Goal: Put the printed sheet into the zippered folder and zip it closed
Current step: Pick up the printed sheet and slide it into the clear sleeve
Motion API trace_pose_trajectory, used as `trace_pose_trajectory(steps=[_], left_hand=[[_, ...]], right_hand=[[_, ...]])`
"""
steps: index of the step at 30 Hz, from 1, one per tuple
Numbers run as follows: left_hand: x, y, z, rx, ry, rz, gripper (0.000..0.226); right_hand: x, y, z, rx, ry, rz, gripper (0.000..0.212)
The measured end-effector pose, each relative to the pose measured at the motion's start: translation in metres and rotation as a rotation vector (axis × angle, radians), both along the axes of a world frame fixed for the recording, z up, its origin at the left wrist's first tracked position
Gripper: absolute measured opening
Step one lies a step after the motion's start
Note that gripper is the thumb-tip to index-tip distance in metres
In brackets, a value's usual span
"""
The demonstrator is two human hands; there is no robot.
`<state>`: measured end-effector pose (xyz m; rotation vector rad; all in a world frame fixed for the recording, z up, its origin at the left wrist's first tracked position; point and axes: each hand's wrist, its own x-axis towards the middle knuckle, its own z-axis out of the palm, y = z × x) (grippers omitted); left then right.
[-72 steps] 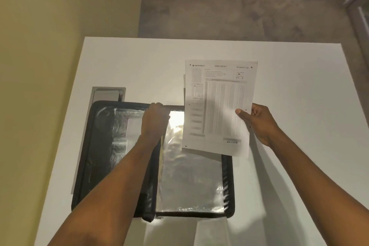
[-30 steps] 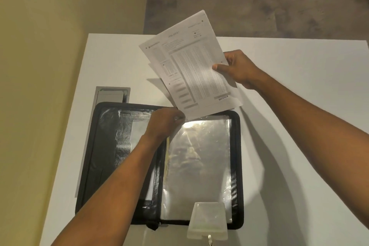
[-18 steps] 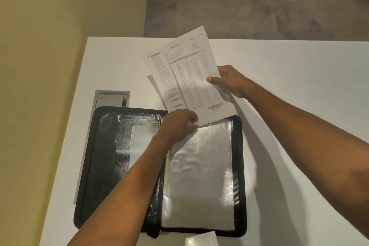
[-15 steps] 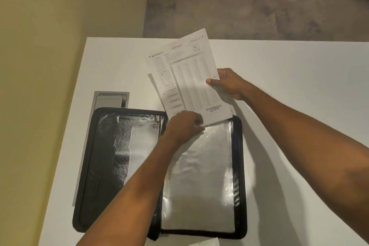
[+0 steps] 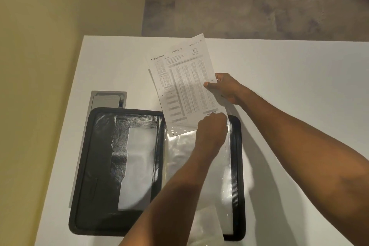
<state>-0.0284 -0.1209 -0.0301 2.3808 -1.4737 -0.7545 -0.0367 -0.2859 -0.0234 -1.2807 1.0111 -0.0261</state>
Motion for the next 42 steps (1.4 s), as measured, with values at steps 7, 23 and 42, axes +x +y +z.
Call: trace_pose_trajectory(steps=[7, 23, 42], left_hand=[[-0.019, -0.005, 0.007, 0.134, -0.051, -0.007, 0.018], [-0.015, -0.006, -0.017, -0.169, -0.089, -0.133, 0.019], [-0.002, -0.010, -0.013, -0.152, 0.217, 0.075, 0.013]], right_hand=[[-0.004, 0.001, -0.005, 0.011, 0.070, -0.028, 0.037], [-0.007, 0.006, -0.023, -0.009, 0.343, -0.048, 0.048], [-0.034, 0.004, -0.014, 0.003, 0.359, -0.187, 0.025]])
